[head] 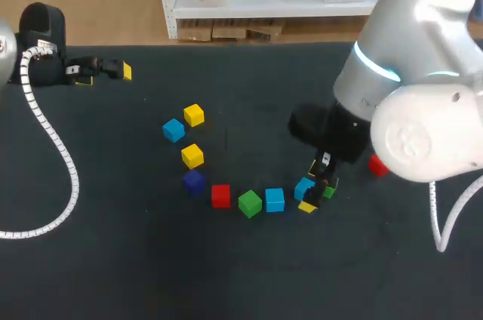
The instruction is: Place the blue cubes, place green cubes on the blue cubes, place the yellow cubes on the green cubes, then place the red cubes on the yellow cubes, and place purple cube on the red cubes.
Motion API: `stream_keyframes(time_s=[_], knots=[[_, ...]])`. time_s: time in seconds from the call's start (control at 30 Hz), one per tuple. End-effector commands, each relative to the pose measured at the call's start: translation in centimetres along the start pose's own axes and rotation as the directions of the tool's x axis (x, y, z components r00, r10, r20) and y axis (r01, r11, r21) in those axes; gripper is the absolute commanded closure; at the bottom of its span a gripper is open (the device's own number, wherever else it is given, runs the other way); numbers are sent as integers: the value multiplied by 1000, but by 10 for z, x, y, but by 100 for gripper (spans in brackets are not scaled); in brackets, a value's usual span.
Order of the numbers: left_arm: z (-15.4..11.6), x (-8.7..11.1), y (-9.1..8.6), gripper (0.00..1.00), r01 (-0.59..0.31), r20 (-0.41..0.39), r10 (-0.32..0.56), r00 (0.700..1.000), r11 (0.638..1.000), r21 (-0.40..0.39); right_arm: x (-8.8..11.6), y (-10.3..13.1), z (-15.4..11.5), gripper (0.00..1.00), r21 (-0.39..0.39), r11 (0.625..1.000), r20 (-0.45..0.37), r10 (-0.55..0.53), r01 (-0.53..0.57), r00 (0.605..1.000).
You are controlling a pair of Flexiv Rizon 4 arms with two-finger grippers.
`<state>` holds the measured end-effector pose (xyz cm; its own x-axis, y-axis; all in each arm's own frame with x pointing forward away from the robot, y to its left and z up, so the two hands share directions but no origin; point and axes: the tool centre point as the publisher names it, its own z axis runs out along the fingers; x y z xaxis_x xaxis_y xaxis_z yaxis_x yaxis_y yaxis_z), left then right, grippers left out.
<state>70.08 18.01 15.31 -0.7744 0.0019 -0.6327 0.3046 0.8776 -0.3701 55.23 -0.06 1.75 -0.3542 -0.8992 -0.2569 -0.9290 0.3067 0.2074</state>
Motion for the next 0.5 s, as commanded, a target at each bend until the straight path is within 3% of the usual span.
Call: stream_keyframes(time_s=[0.03,0.1,0.23,0.33,0.43,0.5], knots=[[-1,2,3,0,-3,7,3,1000,1000,16,-5,-4,10,0,2,1000,-9,4,-4,1000],[-1,2,3,0,-3,7,3,1000,1000,16,-6,-6,13,0,2,1000,-18,4,-4,1000],[-1,2,3,0,-3,7,3,1000,1000,16,-8,-9,17,18,10,1000,-26,-5,5,1000],[-1,2,3,0,-3,7,3,1000,1000,16,-9,-12,20,50,32,999,-36,-10,11,999],[-1,2,3,0,-3,7,3,1000,1000,16,-9,-14,21,67,54,998,-50,-18,20,999],[-1,2,3,0,-3,7,3,1000,1000,16,-8,-15,20,97,73,997,-66,-21,26,998]])
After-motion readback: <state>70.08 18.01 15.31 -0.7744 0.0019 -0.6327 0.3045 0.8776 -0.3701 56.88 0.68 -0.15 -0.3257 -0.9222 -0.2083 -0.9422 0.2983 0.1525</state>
